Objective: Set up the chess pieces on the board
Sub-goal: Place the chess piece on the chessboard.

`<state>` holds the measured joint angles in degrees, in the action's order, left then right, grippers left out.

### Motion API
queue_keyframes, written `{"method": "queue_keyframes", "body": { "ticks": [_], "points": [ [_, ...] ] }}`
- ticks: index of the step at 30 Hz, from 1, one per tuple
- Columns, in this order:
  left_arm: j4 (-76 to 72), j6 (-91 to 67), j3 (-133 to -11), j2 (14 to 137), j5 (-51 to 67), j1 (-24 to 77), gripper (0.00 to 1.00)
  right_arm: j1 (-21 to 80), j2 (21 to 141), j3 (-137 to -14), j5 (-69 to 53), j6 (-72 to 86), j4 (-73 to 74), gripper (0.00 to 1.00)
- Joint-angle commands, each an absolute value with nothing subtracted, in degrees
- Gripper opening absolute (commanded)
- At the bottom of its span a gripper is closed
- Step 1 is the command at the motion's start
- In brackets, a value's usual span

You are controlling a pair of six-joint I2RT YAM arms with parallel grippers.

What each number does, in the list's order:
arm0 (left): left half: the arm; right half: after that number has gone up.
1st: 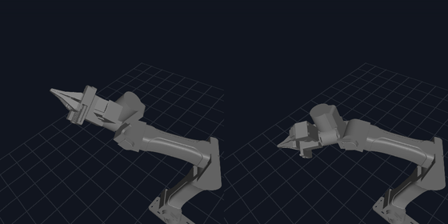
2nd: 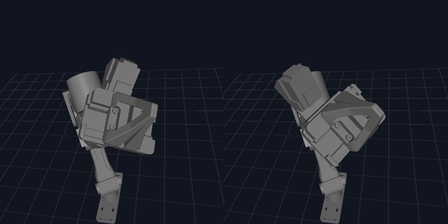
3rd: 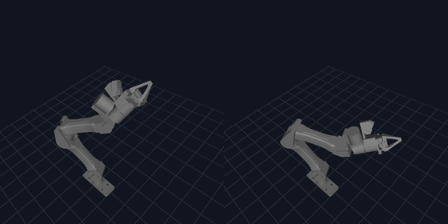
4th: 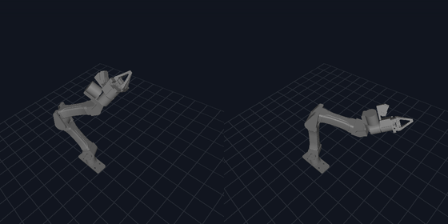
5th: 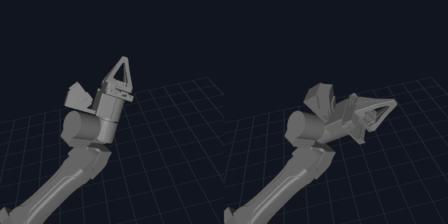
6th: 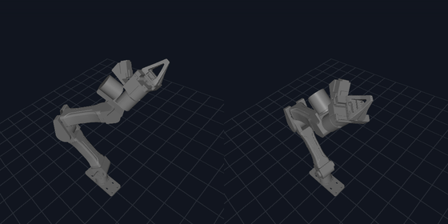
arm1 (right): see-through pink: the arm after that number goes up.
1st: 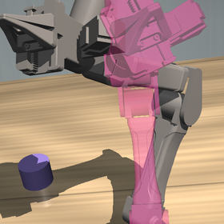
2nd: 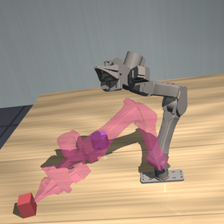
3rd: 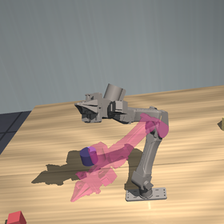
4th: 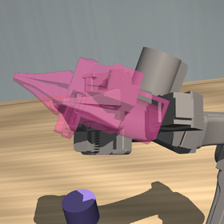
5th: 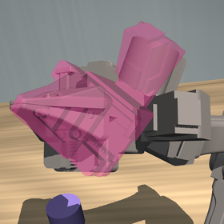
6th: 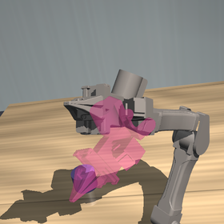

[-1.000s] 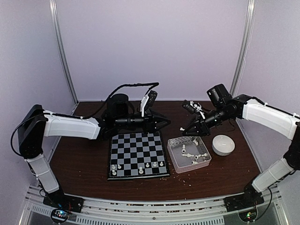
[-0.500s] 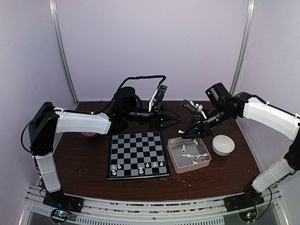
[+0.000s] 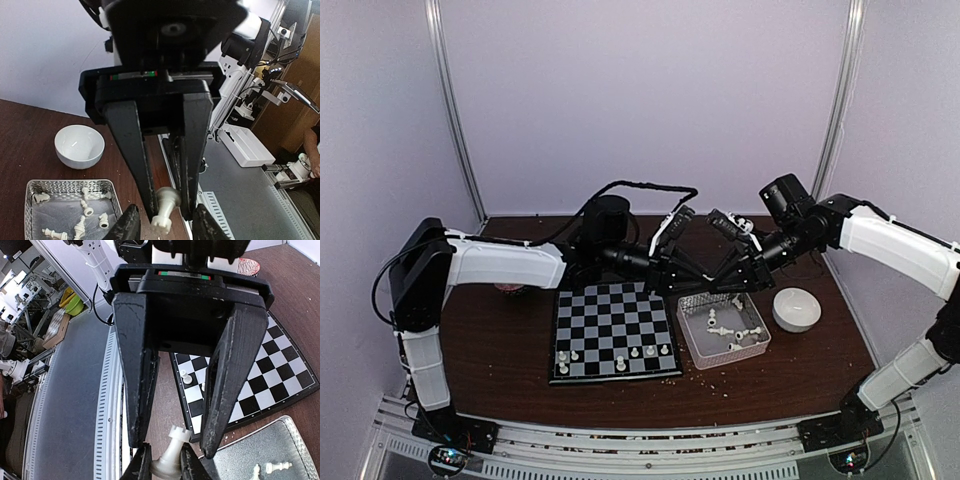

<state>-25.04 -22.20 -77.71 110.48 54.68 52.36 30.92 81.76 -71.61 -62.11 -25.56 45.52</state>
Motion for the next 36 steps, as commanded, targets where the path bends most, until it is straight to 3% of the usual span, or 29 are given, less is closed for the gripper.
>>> {"method": "queue_keyframes", "body": {
  "ticks": [1, 11, 20, 24, 28, 36],
  "points": [
    [-24.5, -20.9, -80.0, 111.0, 56.5, 52.6, 0.33, 31.2, 80.3, -73.2, -63.6, -25.7, 45.3, 0.18],
    [-25.8, -22.0, -79.8, 111.3, 57.6, 52.6, 0.13, 31.2, 80.8, -72.5, -63.0, -25.5, 44.7, 0.18],
    [-25.8, -22.1, -79.7, 111.1, 58.0, 52.6, 0.03, 31.2, 80.5, -71.9, -61.5, -25.1, 44.0, 0.19],
    [-24.0, -21.3, -79.4, 109.9, 57.1, 52.6, 0.00, 31.1, 79.9, -70.8, -57.0, -24.5, 42.6, 0.33],
    [-14.0, -15.3, -79.8, 106.5, 53.0, 52.6, 0.00, 30.3, 77.7, -68.5, -51.3, -26.1, 42.9, 0.48],
    [20.9, 2.8, -86.6, 101.8, 34.3, 52.9, 0.00, 24.5, 75.2, -62.8, -47.1, -31.4, 45.1, 0.55]
  ]
}}
